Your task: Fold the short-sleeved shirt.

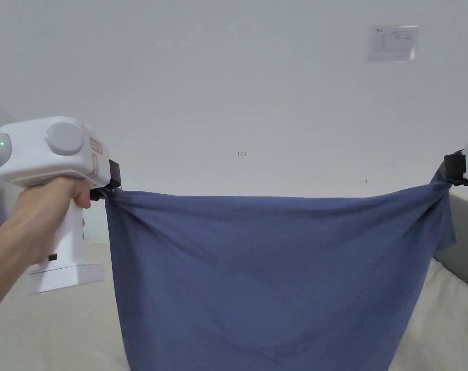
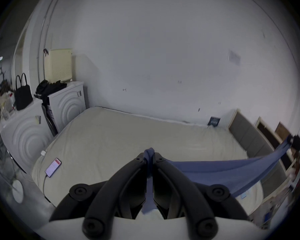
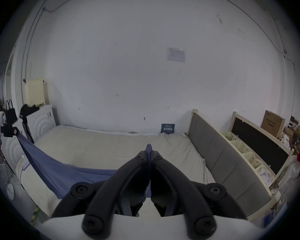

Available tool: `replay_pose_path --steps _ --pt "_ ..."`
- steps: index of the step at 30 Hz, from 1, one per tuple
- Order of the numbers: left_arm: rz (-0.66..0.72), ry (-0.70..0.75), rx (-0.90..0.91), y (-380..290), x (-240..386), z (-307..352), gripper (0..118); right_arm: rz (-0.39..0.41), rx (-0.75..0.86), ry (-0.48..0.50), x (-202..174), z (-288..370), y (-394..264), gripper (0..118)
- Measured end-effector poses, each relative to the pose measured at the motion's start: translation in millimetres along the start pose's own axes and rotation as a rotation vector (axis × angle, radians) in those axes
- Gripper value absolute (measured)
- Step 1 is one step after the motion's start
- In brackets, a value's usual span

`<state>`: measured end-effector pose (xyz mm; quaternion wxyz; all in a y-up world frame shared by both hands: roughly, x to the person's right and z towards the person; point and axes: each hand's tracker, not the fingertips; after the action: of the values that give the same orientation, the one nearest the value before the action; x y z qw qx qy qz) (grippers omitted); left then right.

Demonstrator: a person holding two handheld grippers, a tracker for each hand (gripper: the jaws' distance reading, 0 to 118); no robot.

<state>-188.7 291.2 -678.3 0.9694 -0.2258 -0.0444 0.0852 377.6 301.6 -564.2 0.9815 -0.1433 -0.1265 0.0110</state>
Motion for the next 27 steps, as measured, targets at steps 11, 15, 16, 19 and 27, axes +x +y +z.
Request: replay_pose_path --steps 11,15,16,19,27 --pt "-0.008 0.061 0.062 50 1 -11 6 -0.003 0.079 -0.029 -19 -5 41 3" --pt "-0.053 0.089 0.086 70 13 -21 6 0.024 0.1 -0.042 -26 -16 65 3" --pt "-0.062 0.095 0.091 75 16 -26 6 0.033 0.102 -0.043 -26 -27 75 3" --pt "-0.08 0.109 0.095 89 26 -39 6 0.042 0.113 -0.06 -30 -47 95 3" --pt "-0.098 0.137 0.14 131 44 -97 6 0.048 0.133 -0.09 -35 -115 135 3"
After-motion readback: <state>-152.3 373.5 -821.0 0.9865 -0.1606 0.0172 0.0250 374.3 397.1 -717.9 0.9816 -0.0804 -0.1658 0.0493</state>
